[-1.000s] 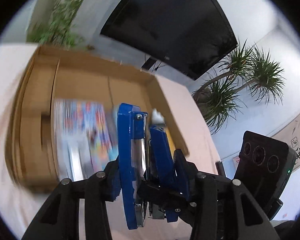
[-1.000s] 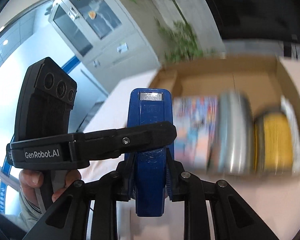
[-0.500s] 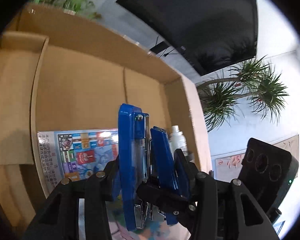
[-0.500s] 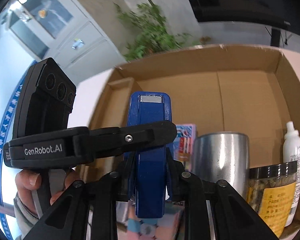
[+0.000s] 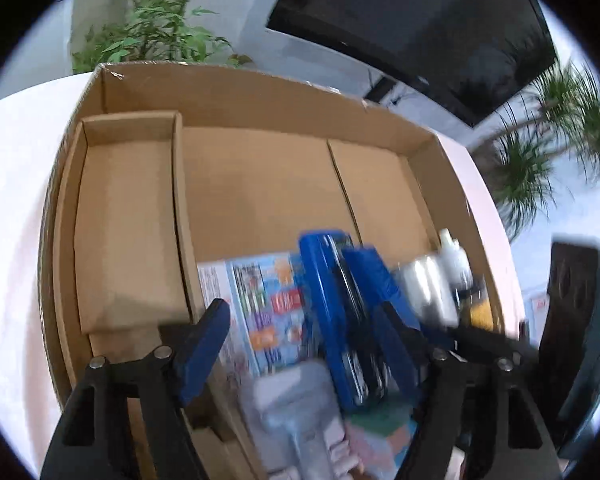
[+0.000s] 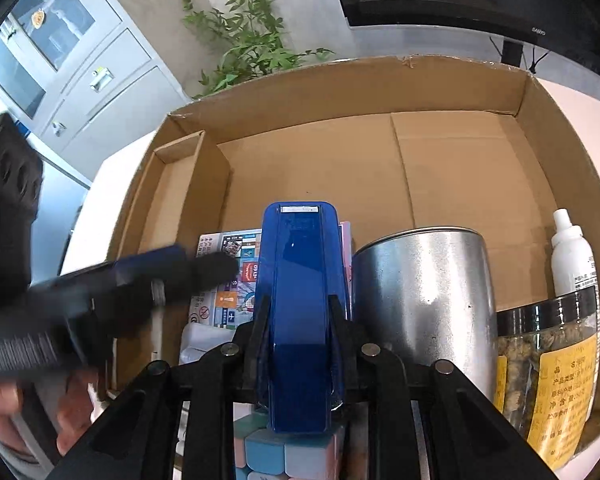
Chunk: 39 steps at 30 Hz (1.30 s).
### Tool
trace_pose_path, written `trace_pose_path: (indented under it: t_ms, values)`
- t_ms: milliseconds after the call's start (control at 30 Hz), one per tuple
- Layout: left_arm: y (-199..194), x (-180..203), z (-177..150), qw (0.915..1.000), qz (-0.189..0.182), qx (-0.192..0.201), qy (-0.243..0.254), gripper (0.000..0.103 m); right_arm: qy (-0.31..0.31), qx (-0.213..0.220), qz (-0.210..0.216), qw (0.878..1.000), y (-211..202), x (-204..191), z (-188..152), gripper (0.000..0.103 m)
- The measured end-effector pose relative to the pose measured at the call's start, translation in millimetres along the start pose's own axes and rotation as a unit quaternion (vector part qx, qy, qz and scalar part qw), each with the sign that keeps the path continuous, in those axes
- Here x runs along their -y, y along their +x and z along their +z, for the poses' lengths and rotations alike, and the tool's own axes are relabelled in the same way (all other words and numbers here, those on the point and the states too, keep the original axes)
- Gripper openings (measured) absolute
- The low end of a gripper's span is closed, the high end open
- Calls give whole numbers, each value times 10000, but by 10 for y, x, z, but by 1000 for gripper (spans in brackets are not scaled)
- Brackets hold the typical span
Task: Organize rigid objects
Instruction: 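Lower the blue stapler into the box beside the cylinder, release, then grasp the white handheld fan by its handle with both tools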
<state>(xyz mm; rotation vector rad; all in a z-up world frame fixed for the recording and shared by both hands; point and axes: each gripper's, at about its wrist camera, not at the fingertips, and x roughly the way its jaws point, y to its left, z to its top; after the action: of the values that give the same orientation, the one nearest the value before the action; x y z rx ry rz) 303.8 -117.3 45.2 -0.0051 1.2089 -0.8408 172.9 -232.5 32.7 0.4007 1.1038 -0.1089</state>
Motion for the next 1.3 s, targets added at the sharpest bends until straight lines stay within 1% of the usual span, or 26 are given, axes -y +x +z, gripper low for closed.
trace_pose_path:
  t_ms: [100,233,267,333,400,433,500,533,600,667,700,733,767,833,900,933,1000,1033,1067,1100,1133,1167,1200,1233,1267,1300]
  values:
    - [-131,-30,-106,9998,-29,169,-49,69,-31,38,-42,10000,-34,-65,-16,26]
    - [-487,47,-277,9957,450,789,165,69,-47,37,7,10000,-102,-70,-40,31]
    - [-553,21,-298,9943,517,908,199,70,-66,75,59,9999,-152,-65,-54,35]
    - [-775,103,-470,9875,834,1296,323,71,-247,270,88,9993,-313,-71,-106,52]
    - [-987,185,-689,9770,1245,1669,471,81,-422,675,159,9967,-575,-48,-240,81]
    - [-1076,219,-806,9713,1438,1826,506,81,-538,861,150,9947,-683,-43,-315,87]
    - [-1218,211,-986,9653,1653,1961,485,81,-905,1360,38,9866,-968,-36,-571,103]
    - [-1292,209,-1115,9638,1719,1993,421,81,-1080,1563,-29,9818,-1082,-35,-715,103]
    - [-1435,140,-1302,9628,1792,2011,206,81,-1362,1753,-104,9750,-1219,-33,-988,103]
    - [-1662,71,-1488,9608,1917,2001,-124,81,-1602,1788,-176,9706,-1287,-51,-1243,103]
    - [-1751,55,-1538,9597,1973,1993,-193,81,-1729,1739,-107,9694,-1309,-72,-1410,103]
    - [-1922,64,-1625,9563,2106,2013,-236,81,-1814,1636,49,9697,-1314,-92,-1534,103]
    - [-2009,77,-1676,9539,2192,2036,-228,81,-1944,1372,377,9705,-1303,-130,-1715,103]
    - [-2256,162,-1826,9470,2484,2030,-138,81,-2125,992,838,9685,-1276,-179,-1981,103]
    - [-2361,244,-1979,9431,2756,1858,-67,81,-2317,675,1282,9619,-1254,-225,-2283,103]
    - [-2350,260,-2050,9433,2796,1786,-90,81,-2439,496,1521,9565,-1237,-242,-2467,103]
    - [-2207,256,-2239,9510,2655,1568,-241,81,-2554,296,1728,9508,-1205,-261,-2684,102]
    - [-2024,208,-2384,9610,2355,1375,-459,81,-2609,162,1878,9468,-1189,-268,-2819,102]
    - [-1908,168,-2485,9664,2158,1256,-613,81,-2638,84,1955,9445,-1178,-284,-2903,102]
    - [-1671,108,-2641,9746,1797,1015,-871,81,-2686,-10,1999,9423,-1163,-295,-3000,102]
    - [-1479,64,-2774,9786,1520,866,-1084,81,-2761,-70,1982,9404,-1150,-317,-3103,102]
    - [-1348,40,-2855,9804,1333,791,-1214,80,-2837,-101,1966,9385,-1146,-346,-3198,102]
    - [-1155,9,-2982,9833,986,694,-1366,79,-2887,-130,1998,9362,-1141,-367,-3267,102]
    - [-1043,-4,-3051,9842,773,613,-1467,79,-2945,-214,2061,9329,-1119,-401,-3345,101]
    - [-931,-16,-3102,9839,644,511,-1588,77,-2979,-282,2070,9314,-1089,-414,-3382,96]
    - [-818,-24,-3143,9835,539,417,-1676,73,-3023,-337,2027,9308,-1045,-439,-3417,86]
